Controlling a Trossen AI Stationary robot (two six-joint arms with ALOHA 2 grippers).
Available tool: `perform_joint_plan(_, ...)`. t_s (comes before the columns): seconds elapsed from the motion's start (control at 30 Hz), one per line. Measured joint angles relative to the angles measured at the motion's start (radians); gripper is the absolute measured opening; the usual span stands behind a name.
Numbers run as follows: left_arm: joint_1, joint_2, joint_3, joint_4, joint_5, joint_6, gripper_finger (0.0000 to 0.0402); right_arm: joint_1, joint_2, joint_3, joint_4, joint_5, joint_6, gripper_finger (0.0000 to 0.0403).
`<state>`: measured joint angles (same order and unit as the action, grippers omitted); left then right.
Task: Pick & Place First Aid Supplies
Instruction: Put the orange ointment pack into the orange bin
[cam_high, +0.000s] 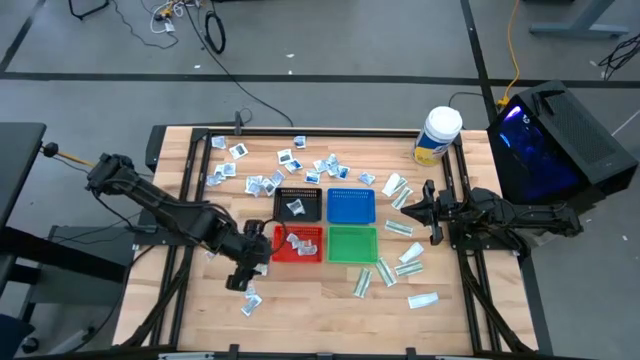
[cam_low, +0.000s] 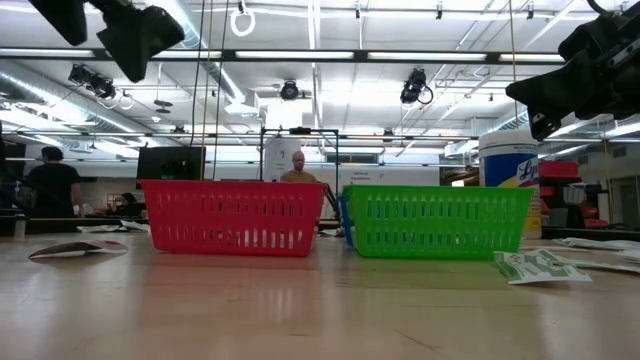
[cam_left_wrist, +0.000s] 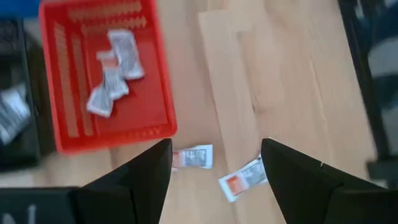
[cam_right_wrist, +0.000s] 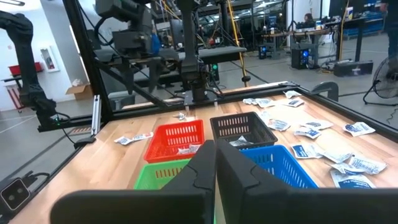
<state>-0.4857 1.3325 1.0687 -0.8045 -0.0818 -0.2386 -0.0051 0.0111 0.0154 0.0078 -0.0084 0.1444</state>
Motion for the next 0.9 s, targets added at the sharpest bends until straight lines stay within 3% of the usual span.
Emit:
perform_joint_plan(0.3, -0.014, 0.001, -0.004, 0.002, -0.009, 0.243, 0.0254, 0.000, 0.000, 0.000, 0.000, 0.000, 0.000, 0.0018)
perform_joint_plan(0.47, -0.005, 0.001, -0.015, 0.003, -0.003, 0.271, 0.0254, 0.000, 0.000, 0.000, 0.000, 0.000, 0.000, 0.0018)
perform_joint_plan(0.63, -0.009, 0.001, -0.015, 0.028, 0.031, 0.134, 0.0254, 0.000, 0.000, 0.000, 0.000, 0.000, 0.000, 0.0018)
perform_joint_plan(0.8, -0.028, 0.001, -0.015, 0.030, 0.039, -0.230, 0.0254, 0.000, 0.000, 0.000, 0.000, 0.000, 0.000, 0.0018)
perform_joint_plan(0.9, -0.041, 0.002, -0.015, 0.030, 0.038, -0.340, 0.0254, 0.000, 0.000, 0.000, 0.000, 0.000, 0.000, 0.0018)
